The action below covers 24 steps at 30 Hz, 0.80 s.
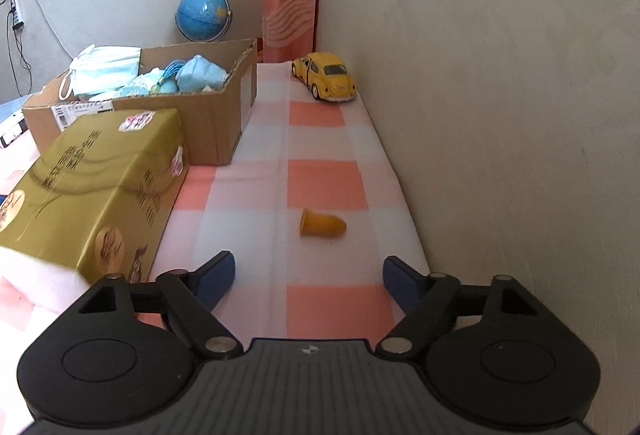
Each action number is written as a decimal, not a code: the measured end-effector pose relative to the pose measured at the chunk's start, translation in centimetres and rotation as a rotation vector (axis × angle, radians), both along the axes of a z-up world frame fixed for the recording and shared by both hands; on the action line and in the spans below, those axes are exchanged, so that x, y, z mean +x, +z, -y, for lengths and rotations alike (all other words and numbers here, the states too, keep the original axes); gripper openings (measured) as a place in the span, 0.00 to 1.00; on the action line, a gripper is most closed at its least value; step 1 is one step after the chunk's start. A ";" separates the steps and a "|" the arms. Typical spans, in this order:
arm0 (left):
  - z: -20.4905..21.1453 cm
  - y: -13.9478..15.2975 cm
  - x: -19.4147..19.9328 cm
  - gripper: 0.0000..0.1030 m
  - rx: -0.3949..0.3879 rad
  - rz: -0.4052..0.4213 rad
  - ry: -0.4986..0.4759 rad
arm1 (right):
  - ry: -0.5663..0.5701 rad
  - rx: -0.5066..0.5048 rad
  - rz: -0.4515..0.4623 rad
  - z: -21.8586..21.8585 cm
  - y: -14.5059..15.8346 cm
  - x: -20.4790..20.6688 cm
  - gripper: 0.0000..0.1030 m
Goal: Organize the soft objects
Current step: 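Move the left tool to the beige cloth while the right approaches the orange earplug, then grasp the beige cloth with the left tool while the right grasps the orange earplug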
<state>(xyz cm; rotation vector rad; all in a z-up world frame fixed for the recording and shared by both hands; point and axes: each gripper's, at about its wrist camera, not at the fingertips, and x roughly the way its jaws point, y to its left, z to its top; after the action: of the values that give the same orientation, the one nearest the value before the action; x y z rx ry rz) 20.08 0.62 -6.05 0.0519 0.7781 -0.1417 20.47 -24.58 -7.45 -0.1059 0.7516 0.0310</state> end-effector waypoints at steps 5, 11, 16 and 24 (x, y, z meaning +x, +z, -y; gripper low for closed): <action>0.1 0.0 0.1 0.30 0.004 0.001 0.001 | -0.007 0.006 0.013 0.3 0.1 1.4 0.70; 0.1 0.0 0.4 0.30 -0.002 -0.004 0.003 | -0.027 0.046 0.024 1.1 0.3 2.1 0.47; 0.2 0.0 0.6 0.32 0.009 0.002 0.001 | -0.028 0.046 0.028 1.1 0.3 1.9 0.36; 0.3 0.0 1.2 0.35 0.023 0.013 0.008 | -0.030 0.041 0.025 1.0 0.4 2.0 0.29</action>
<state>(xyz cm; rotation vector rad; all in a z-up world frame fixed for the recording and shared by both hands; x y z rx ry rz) 21.30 0.36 -6.09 0.0710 0.7669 -0.1248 22.43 -25.55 -7.04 -0.0560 0.7275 0.0163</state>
